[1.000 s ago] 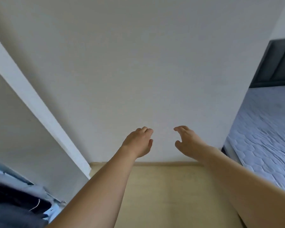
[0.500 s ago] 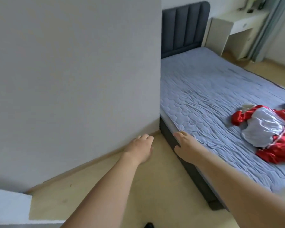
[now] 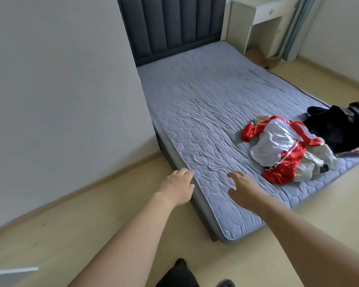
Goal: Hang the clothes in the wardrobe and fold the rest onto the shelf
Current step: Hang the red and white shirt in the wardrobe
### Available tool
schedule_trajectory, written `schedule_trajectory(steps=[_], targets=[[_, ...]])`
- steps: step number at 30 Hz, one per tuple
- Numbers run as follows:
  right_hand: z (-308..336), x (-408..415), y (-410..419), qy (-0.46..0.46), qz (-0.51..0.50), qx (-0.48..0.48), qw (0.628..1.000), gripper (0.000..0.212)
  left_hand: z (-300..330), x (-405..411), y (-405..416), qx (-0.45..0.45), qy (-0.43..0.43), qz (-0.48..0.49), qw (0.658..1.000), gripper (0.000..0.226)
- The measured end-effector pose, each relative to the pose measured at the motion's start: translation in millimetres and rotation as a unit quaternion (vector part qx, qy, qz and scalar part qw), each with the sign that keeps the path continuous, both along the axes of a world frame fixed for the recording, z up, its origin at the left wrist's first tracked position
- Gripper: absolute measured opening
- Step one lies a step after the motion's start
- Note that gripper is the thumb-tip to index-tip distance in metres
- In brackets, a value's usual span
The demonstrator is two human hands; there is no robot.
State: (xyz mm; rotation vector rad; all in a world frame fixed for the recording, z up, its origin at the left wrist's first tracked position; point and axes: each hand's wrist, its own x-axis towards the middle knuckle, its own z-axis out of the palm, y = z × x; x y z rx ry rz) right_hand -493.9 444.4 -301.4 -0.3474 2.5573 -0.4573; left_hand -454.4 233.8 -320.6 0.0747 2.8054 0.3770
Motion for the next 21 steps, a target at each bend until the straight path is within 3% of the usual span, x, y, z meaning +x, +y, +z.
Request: schedule_trajectory(steps=[12, 21], targets=[[-27.4, -69.8, 169.1, -0.003, -0.125, -0.023, 0.992, 0.051, -24.5, -122.0, 142.3, 0.015, -0.074, -0.027, 0.997, 0.043], [-35.4, -173.5, 318.6, -0.012, -0.1, -0.033, 0.994, 0.045, -30.2, -214.4, 311.6, 0.003, -0.103, -0.035, 0.994, 0.039]])
